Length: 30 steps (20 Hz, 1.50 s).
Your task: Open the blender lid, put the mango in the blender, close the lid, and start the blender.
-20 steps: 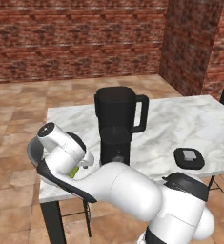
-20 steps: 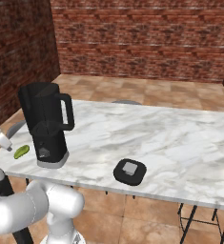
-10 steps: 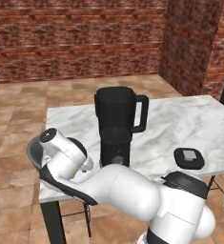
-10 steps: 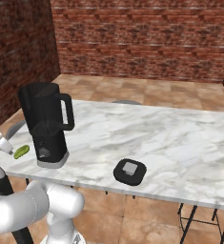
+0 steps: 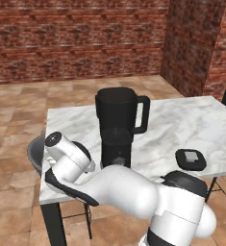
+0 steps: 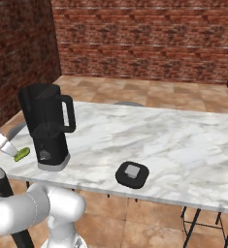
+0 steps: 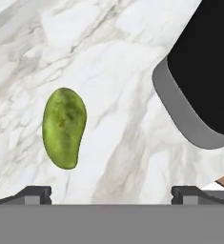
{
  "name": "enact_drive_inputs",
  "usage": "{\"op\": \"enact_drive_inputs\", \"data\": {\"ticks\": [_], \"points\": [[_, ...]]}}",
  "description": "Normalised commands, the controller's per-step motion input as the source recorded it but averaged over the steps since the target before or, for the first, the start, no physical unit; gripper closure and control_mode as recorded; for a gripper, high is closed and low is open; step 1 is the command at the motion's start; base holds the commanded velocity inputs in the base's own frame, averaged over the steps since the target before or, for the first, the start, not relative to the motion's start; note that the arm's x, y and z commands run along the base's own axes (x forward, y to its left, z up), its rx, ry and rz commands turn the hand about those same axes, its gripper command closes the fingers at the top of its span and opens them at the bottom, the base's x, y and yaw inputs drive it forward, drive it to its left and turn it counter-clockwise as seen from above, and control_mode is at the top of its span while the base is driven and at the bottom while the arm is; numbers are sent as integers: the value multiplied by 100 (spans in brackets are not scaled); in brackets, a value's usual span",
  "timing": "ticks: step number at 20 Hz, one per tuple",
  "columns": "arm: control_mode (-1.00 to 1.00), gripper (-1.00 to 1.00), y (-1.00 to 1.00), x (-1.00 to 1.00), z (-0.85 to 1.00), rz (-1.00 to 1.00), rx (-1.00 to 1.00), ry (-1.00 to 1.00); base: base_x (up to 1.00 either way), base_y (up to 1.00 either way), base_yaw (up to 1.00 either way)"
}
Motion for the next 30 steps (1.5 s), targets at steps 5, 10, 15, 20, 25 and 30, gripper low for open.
{"op": "enact_drive_inputs", "data": {"ticks": [5, 10, 15, 20, 25, 30], "points": [[-100, -100, 0, 24, -12, 0, 0, 0, 0, 0, 0], [-100, -100, 4, 24, -12, 0, 0, 0, 0, 0, 0], [-100, -100, 1, 20, -23, 0, 0, 0, 0, 0, 0], [-100, -100, 0, 21, -24, 0, 0, 0, 0, 0, 0], [-100, -100, 0, 18, -21, 0, 0, 0, 0, 0, 0], [-100, -100, 7, 14, -12, 0, 0, 0, 0, 0, 0]]}}
